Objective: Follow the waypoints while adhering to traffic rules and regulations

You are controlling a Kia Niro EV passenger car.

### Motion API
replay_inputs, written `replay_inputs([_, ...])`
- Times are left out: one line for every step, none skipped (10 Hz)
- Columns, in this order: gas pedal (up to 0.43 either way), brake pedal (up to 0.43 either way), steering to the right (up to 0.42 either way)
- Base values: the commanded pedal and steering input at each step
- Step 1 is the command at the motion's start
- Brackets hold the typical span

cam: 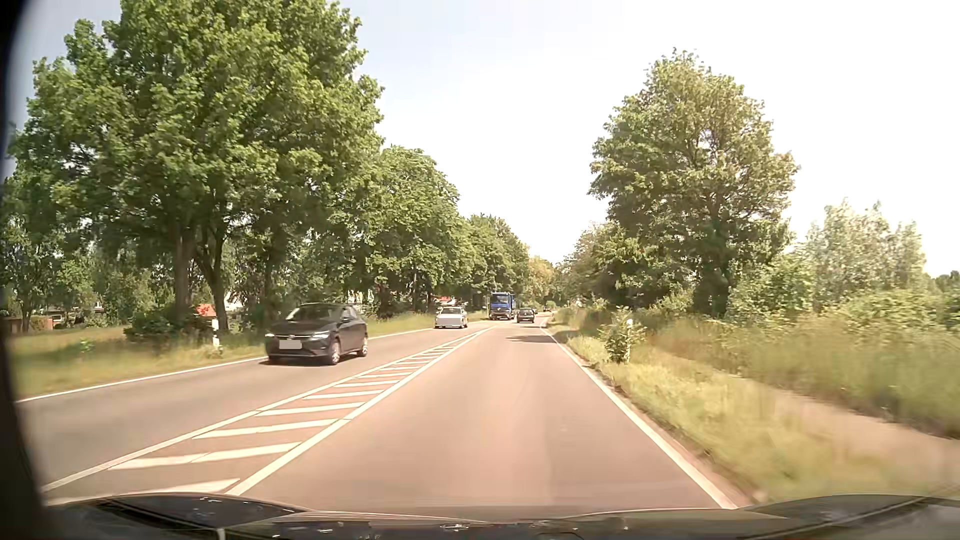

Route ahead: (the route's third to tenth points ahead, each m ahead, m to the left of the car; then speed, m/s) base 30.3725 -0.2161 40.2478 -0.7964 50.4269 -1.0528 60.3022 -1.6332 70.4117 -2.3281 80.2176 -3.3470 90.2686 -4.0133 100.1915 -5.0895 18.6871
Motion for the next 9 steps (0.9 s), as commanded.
replay_inputs([0.039, 0.000, 0.000])
replay_inputs([0.039, 0.000, 0.000])
replay_inputs([0.028, 0.000, 0.000])
replay_inputs([0.028, 0.000, 0.001])
replay_inputs([0.028, 0.000, 0.002])
replay_inputs([0.028, 0.000, 0.003])
replay_inputs([0.028, 0.000, 0.003])
replay_inputs([0.028, 0.000, 0.004])
replay_inputs([0.039, 0.000, 0.004])
